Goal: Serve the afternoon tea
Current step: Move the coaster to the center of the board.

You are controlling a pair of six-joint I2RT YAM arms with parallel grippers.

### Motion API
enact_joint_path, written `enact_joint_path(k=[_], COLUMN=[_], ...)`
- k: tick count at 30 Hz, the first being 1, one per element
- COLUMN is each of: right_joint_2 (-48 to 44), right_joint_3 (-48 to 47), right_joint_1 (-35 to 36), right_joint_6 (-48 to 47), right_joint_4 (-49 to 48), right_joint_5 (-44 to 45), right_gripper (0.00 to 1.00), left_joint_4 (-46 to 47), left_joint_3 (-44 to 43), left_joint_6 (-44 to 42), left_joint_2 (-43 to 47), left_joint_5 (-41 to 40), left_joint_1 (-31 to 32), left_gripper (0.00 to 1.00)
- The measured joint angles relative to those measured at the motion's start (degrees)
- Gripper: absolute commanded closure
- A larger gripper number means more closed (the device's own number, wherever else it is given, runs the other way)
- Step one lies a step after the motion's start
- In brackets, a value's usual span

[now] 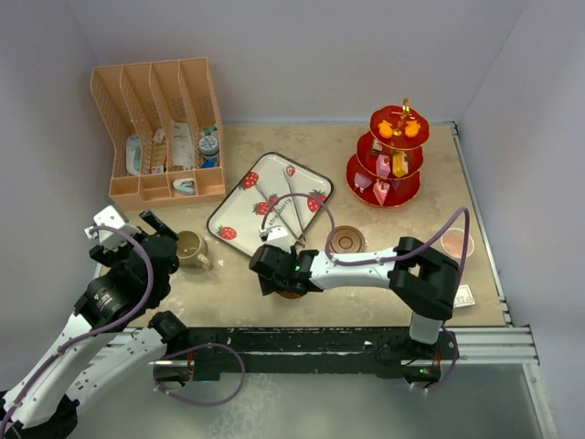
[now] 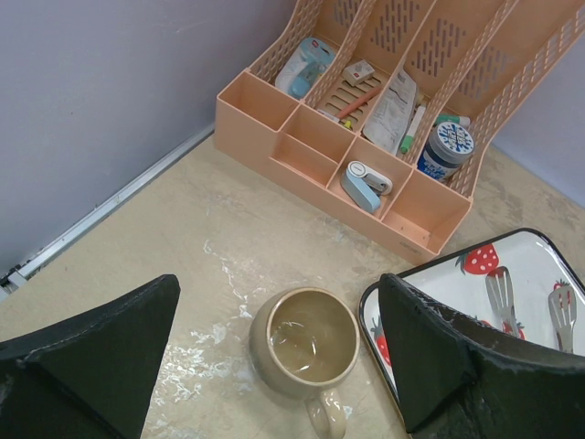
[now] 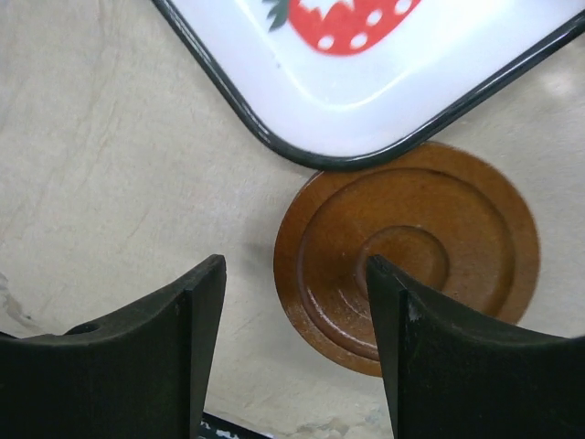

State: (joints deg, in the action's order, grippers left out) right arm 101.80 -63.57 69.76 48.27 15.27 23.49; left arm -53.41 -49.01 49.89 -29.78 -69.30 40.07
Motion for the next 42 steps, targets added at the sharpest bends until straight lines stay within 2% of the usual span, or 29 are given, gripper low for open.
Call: enact_joint_path(k=[6,13,21,37,42], right_joint_2=[1.51,0.46,-8.04,-7.63,-7.69], right_joint_3=[1.33,3.37,14.49,15.56,15.52], right_joint_1=[0.26,-1.79,-13.05,-29.99,-33.22], right_joint_6=[-0.35,5.57,8.92,8.52,8.31], right_joint_4=[-2.03,-2.38,-9.33,-14.47,-13.9], right_joint_5=[-1.18,1.46,-0.81,-1.05,0.28], right_gripper=[0.34,0.35,0.35,0.34,0.32], left_joint_4=[0.04,0.15,0.15,0.15,0.17], left_joint_3=[0.0,0.0,0.0,0.0,0.0], left_joint_6=[0.0,-0.07,-0.17,-0.17,-0.17], left_joint_2=[0.0,0.0,0.0,0.0,0.0], left_joint_5=[0.04,0.09,0.13,0.33,0.33], left_joint_1=[0.0,0.0,0.0,0.0,0.0], left_gripper=[0.13,0.13,0.13,0.13,0.13])
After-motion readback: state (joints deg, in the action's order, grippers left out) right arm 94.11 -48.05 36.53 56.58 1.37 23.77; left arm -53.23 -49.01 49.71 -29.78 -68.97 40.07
